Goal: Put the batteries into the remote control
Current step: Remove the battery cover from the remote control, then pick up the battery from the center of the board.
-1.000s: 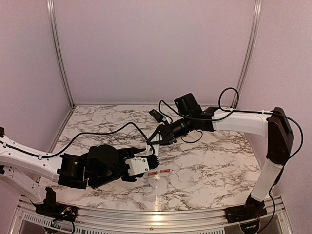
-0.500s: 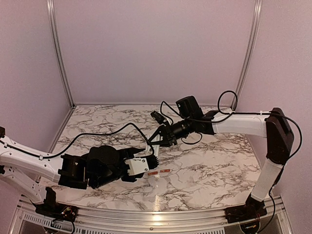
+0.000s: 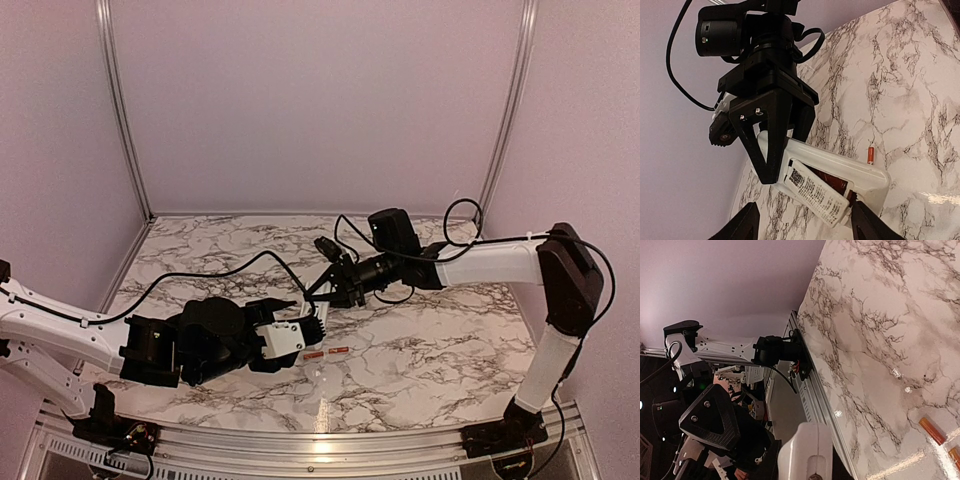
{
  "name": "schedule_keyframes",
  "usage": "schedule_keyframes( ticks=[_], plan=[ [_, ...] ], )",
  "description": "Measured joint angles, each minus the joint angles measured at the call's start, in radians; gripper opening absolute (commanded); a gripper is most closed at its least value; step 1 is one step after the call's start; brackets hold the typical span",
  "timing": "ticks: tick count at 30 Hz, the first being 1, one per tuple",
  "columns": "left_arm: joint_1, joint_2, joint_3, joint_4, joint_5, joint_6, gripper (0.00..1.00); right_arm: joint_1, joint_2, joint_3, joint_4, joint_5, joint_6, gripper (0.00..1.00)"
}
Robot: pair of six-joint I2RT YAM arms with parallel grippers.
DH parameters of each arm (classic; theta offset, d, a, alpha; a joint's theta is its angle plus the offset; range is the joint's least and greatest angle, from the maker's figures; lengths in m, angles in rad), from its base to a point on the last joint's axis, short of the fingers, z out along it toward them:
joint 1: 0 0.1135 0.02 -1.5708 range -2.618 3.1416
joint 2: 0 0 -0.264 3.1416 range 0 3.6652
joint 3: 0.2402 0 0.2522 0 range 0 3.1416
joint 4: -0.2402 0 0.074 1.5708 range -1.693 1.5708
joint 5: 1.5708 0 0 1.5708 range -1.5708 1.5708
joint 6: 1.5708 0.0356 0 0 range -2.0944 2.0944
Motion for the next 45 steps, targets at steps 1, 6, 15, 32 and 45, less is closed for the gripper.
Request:
schedule_keyframes(
  ticks=[1, 6, 15, 32, 45],
  plan=[
    [0.0, 0.0, 0.0, 0.0, 0.0, -0.002, 0.66, 0.0, 0.0, -0.005, 0.021, -0.005, 0.019, 0.0],
    [0.003, 0.0, 0.0, 0.002, 0.003, -0.009, 0.65, -0.003, 0.0, -0.026, 0.103, -0.011, 0.077, 0.0],
    [0.004, -0.015, 0.0, -0.025, 0.035, -0.068, 0.66, -0.022, -0.002, -0.043, 0.158, -0.013, 0.112, 0.0],
    [0.177, -0.164, -0.027, -0.187, 0.125, -0.586, 0.65, -0.127, -0.005, -0.094, 0.198, 0.038, 0.068, 0.0],
    [0.22, 0.156, 0.089, -0.384, 0.291, -0.708, 0.6, -0.195, -0.164, -0.227, 0.104, 0.113, -0.098, 0.0]
  ],
)
